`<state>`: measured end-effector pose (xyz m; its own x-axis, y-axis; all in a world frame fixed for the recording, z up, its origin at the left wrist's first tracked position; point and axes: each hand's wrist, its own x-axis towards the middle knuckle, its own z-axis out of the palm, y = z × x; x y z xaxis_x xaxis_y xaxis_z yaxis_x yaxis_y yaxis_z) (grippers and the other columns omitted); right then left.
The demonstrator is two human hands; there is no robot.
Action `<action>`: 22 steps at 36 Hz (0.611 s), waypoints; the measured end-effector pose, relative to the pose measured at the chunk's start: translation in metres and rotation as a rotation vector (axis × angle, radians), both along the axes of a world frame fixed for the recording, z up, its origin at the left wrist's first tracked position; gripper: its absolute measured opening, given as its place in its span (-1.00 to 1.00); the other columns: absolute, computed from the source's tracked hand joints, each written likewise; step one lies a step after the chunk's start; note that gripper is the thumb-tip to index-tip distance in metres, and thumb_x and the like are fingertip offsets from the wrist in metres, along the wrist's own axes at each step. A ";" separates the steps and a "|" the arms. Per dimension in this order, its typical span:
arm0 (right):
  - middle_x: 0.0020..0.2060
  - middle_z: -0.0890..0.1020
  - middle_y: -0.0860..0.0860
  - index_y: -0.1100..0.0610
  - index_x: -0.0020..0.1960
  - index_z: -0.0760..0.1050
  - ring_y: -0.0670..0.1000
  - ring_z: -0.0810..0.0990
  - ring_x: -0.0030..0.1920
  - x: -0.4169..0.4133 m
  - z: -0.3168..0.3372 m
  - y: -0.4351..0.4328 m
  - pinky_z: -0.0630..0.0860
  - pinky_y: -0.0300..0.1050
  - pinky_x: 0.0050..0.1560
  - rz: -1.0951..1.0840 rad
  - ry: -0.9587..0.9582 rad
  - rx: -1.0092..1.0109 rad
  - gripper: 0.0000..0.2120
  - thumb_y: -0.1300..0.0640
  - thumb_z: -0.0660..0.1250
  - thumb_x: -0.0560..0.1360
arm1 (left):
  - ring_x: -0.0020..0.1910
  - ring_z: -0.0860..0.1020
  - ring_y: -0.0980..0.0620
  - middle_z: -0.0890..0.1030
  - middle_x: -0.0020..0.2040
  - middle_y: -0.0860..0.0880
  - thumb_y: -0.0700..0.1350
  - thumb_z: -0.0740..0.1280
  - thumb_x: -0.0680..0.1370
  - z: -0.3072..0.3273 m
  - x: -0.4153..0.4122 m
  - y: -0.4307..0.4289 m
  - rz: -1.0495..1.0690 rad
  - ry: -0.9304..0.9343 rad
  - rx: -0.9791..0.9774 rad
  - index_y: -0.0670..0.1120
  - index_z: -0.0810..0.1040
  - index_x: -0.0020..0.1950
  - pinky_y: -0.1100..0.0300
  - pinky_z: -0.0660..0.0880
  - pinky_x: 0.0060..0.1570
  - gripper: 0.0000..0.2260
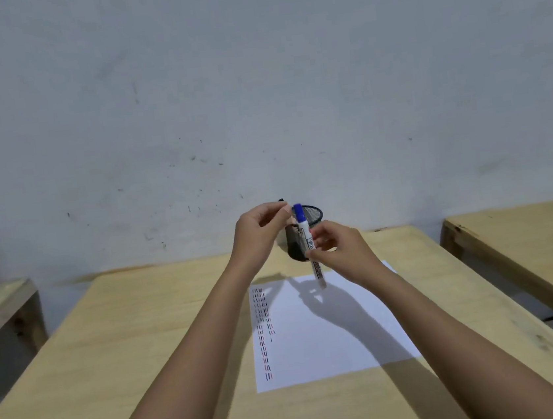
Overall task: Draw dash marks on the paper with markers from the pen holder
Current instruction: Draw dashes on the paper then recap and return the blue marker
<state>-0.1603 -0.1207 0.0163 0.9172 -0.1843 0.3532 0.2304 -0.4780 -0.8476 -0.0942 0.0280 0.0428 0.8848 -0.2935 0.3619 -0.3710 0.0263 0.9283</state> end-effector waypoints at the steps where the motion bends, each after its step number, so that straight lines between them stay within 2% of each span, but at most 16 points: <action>1: -0.25 0.54 0.03 0.16 -0.09 0.49 -0.07 0.48 -0.32 0.008 0.003 -0.005 0.43 -0.47 -0.30 -0.020 -0.014 0.006 -0.83 0.32 0.40 0.37 | -0.04 0.64 -0.01 0.68 -0.06 -0.12 -0.09 0.39 0.49 -0.002 0.007 -0.002 0.031 -0.013 0.017 -0.16 0.63 0.05 0.13 0.54 0.12 -0.80; 4: -0.23 0.57 0.07 0.15 -0.10 0.47 -0.04 0.49 -0.32 0.034 0.016 -0.019 0.43 -0.44 -0.30 -0.103 -0.076 0.029 -0.82 0.32 0.40 0.36 | -0.13 0.58 0.11 0.62 -0.10 -0.03 -0.11 0.38 0.50 -0.012 0.026 -0.007 0.123 -0.052 0.140 -0.10 0.59 0.02 0.43 0.47 -0.08 -0.87; 5: -0.20 0.59 0.09 0.15 -0.11 0.46 -0.03 0.51 -0.31 0.043 0.020 -0.023 0.43 -0.42 -0.31 -0.130 -0.095 0.026 -0.83 0.31 0.39 0.36 | -0.13 0.55 0.10 0.60 -0.08 -0.04 -0.12 0.39 0.50 -0.019 0.034 -0.009 0.131 -0.035 0.189 -0.11 0.57 0.05 0.44 0.44 -0.11 -0.84; 9: -0.16 0.56 0.07 0.11 -0.03 0.39 -0.03 0.54 -0.31 0.075 0.036 -0.035 0.44 -0.44 -0.37 -0.204 -0.187 0.054 -0.76 0.31 0.35 0.38 | 0.21 0.49 -0.03 0.51 0.26 -0.15 -0.09 0.44 0.45 -0.047 0.063 -0.021 0.101 0.045 0.395 -0.24 0.40 0.35 0.22 0.40 0.21 -0.47; 11: -0.16 0.53 0.04 0.07 0.02 0.35 -0.06 0.54 -0.31 0.090 0.040 -0.039 0.42 -0.50 -0.39 -0.237 -0.221 0.057 -0.72 0.30 0.34 0.40 | 0.25 0.46 -0.05 0.45 0.33 -0.16 -0.08 0.47 0.43 -0.055 0.072 -0.029 0.078 0.079 0.420 -0.25 0.33 0.39 0.21 0.36 0.22 -0.38; 14: -0.13 0.53 0.05 0.13 0.07 0.38 -0.01 0.55 -0.26 0.112 0.035 -0.042 0.40 -0.49 -0.40 -0.255 -0.196 0.022 -0.78 0.25 0.31 0.45 | 0.30 0.42 -0.07 0.43 0.33 -0.14 0.01 0.51 0.36 -0.064 0.082 -0.043 0.089 0.087 0.458 -0.21 0.33 0.39 0.11 0.38 0.28 -0.30; 17: -0.07 0.55 0.08 0.17 0.09 0.40 0.06 0.55 -0.19 0.131 0.022 -0.044 0.42 -0.31 -0.33 -0.253 -0.132 -0.047 -0.84 0.17 0.25 0.52 | 0.27 0.46 -0.03 0.47 0.26 -0.05 0.18 0.52 0.18 -0.076 0.094 -0.054 0.076 0.092 0.437 -0.01 0.41 0.25 -0.02 0.44 0.26 -0.29; 19: -0.06 0.55 0.08 0.20 0.05 0.44 0.08 0.55 -0.17 0.140 0.014 -0.045 0.39 -0.28 -0.30 -0.251 -0.101 -0.098 -0.85 0.14 0.24 0.53 | 0.23 0.48 0.02 0.48 0.24 -0.01 0.15 0.54 0.15 -0.080 0.099 -0.060 0.066 0.096 0.383 0.06 0.40 0.20 0.01 0.46 0.24 -0.32; 22: -0.06 0.58 0.13 0.23 -0.06 0.47 0.11 0.59 -0.11 0.151 0.004 -0.049 0.40 -0.17 -0.21 -0.269 -0.047 -0.209 -0.85 0.13 0.26 0.52 | 0.16 0.48 0.07 0.49 0.22 0.00 -0.03 0.58 0.24 -0.083 0.103 -0.068 0.059 0.070 0.322 -0.02 0.41 0.25 0.18 0.44 0.12 -0.35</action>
